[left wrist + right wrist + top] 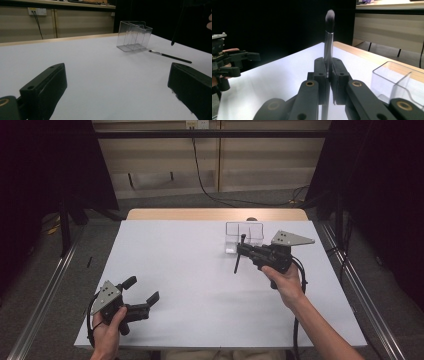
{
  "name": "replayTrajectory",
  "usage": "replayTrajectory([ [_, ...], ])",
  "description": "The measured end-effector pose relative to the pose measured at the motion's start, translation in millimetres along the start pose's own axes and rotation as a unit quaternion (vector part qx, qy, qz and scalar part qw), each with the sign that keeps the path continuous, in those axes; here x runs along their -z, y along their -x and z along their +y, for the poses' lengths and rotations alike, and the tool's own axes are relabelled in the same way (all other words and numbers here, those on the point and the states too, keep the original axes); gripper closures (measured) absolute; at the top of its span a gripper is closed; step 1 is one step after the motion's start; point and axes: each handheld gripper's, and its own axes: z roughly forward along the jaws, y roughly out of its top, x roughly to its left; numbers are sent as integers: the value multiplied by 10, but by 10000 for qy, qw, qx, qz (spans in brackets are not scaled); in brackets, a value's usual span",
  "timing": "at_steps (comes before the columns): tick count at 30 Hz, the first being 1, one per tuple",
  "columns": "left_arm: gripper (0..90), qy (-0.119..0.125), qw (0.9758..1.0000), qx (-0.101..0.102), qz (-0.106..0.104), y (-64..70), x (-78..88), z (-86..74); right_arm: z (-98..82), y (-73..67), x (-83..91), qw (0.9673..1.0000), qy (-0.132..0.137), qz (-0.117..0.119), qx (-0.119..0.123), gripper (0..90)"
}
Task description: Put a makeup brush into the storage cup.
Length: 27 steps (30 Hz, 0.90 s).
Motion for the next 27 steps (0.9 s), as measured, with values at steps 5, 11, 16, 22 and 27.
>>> replayTrajectory([
  [5, 16, -46, 9999, -88, 41, -6, -15, -1, 107, 82, 19, 9999, 80, -110, 31, 841],
  [11, 9, -16, 9999, -60, 140, -45, -33, 0, 246, 192, -15, 9996, 157, -217, 29, 841],
  [16, 9, 22, 9998, -69, 188, -56, -24, 4, 434, 316, -79, 9989, 272, -382, 56, 841],
  [22, 9, 70, 9997, -46, 239, -93, 14, 3, 535, 429, -180, 9981, 238, -555, 90, 841],
  [27, 9, 87, 9996, -49, 280, -112, 34, 3, 568, 507, -294, 9974, 192, -685, 75, 841],
])
